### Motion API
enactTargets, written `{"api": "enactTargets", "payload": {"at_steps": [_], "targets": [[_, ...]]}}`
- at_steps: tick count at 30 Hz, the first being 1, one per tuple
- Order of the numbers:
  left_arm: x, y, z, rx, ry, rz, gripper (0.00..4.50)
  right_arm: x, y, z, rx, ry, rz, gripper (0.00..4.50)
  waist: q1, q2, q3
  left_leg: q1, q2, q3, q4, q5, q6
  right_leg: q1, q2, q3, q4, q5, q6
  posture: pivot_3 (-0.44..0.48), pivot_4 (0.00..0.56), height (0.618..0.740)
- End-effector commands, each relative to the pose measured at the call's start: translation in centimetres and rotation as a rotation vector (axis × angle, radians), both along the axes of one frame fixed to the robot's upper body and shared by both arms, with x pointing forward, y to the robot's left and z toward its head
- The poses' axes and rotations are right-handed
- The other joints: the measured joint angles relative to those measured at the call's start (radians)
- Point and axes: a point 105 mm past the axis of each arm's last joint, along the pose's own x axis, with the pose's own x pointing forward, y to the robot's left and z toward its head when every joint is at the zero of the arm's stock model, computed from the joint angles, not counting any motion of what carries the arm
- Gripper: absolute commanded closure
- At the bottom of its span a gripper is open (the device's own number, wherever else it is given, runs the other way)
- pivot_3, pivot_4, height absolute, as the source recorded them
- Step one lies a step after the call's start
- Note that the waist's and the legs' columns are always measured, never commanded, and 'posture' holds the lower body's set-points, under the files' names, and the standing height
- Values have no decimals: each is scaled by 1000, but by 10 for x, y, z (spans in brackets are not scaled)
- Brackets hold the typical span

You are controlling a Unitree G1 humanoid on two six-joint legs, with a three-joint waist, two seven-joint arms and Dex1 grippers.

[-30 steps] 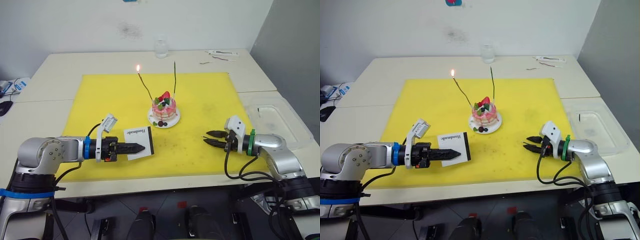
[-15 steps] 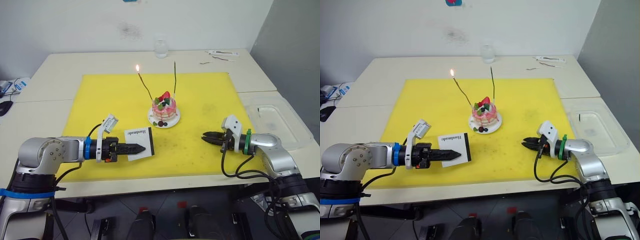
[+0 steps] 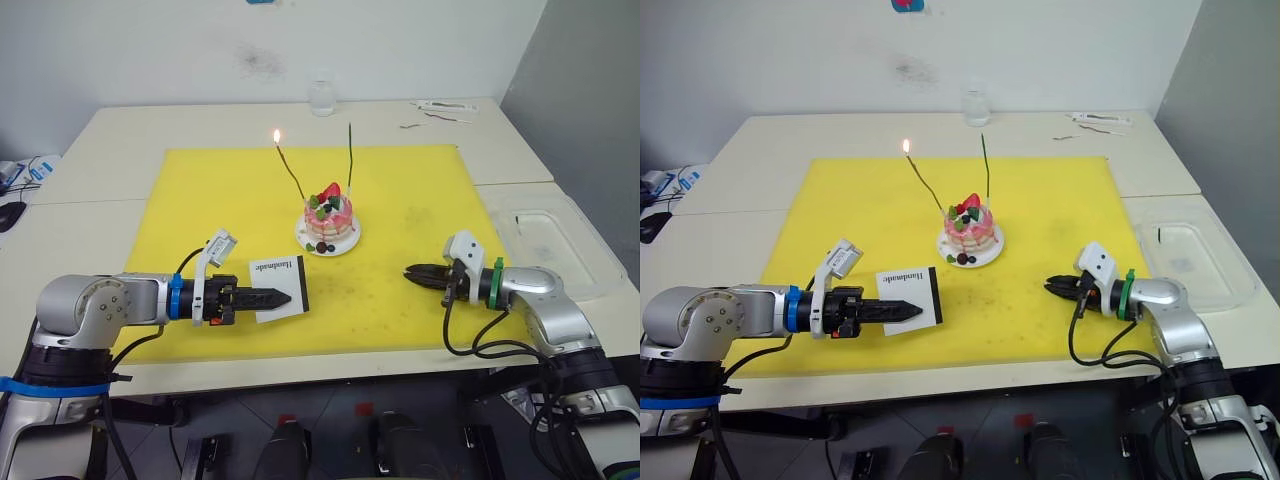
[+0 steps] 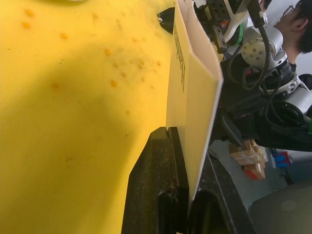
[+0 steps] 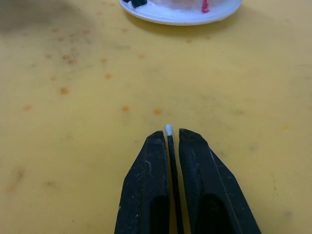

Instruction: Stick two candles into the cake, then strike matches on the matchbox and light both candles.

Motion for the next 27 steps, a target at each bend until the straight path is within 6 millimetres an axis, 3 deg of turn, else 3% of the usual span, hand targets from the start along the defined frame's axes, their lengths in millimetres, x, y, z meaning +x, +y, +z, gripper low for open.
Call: {"api": "enactTargets", "payload": {"at_steps": [1, 26, 27], "targets": [[-1, -2, 10, 4, -47, -21, 4500, -2, -5, 1, -13, -7, 6, 4023, 0, 0, 0, 0, 0, 0, 0, 0, 0, 0, 0, 0, 0, 0, 0, 0, 150, 740], [0, -4, 10, -1, -50, -23, 4500, 1, -6, 2, 2, -1, -5, 4023, 1, 0, 0, 0, 0, 0, 0, 0, 0, 0, 0, 0, 0, 0, 0, 0, 150, 740], [0, -4, 9, 0, -51, -23, 4500, 1, -6, 2, 2, 0, -6, 4207, 1, 0, 0, 0, 0, 0, 0, 0, 0, 0, 0, 0, 0, 0, 0, 0, 150, 740]]}}
